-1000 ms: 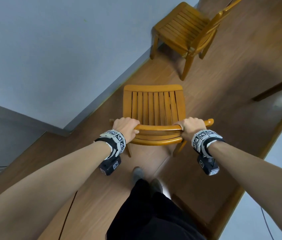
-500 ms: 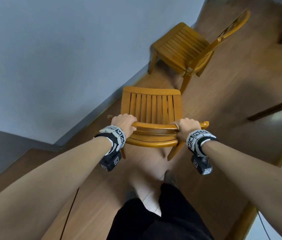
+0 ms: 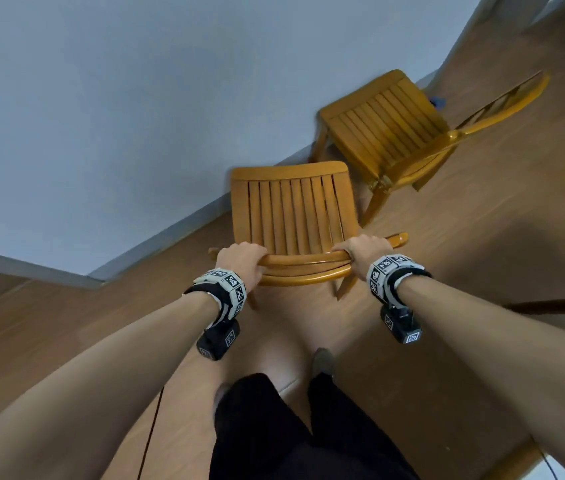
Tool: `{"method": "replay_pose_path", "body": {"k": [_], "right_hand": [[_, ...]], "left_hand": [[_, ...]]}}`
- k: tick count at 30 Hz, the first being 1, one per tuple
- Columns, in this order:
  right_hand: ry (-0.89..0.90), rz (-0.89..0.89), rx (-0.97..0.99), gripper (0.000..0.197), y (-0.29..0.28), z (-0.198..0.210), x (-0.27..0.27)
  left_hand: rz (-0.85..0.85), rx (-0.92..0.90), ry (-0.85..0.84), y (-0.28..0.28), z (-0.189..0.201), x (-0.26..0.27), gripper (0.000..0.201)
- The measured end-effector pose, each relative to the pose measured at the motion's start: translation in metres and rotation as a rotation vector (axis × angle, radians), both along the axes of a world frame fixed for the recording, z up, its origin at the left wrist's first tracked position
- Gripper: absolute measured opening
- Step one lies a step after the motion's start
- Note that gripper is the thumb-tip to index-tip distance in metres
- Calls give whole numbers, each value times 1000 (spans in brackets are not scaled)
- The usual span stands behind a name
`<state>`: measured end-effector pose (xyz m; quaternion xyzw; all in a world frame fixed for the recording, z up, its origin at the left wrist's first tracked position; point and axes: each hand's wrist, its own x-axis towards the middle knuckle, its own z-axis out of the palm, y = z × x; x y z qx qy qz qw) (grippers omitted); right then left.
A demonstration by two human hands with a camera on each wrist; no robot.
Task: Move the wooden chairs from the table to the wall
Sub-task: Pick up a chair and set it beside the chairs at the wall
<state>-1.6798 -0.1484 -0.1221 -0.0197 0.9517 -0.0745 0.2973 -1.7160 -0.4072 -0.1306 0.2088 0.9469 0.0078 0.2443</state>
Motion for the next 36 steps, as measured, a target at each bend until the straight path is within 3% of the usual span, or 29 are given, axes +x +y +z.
{"method": "replay_pose_path", "body": {"k": [10, 17, 23, 29, 36], "right_hand": [[73, 66, 95, 37, 76, 1, -95], [41, 188, 135, 17, 99, -12, -135], [57, 333, 157, 28, 135, -29, -151], [115, 369, 142, 25, 172, -37, -175], [110, 374, 165, 49, 218, -65, -190]], "left_hand": [[71, 73, -22, 76, 8, -67, 3], [160, 32, -80, 103, -8, -95, 17], [173, -12, -122, 140, -19, -91, 13], [224, -22, -138, 179, -21, -98, 12], [213, -11, -138, 224, -36, -95, 17]]}}
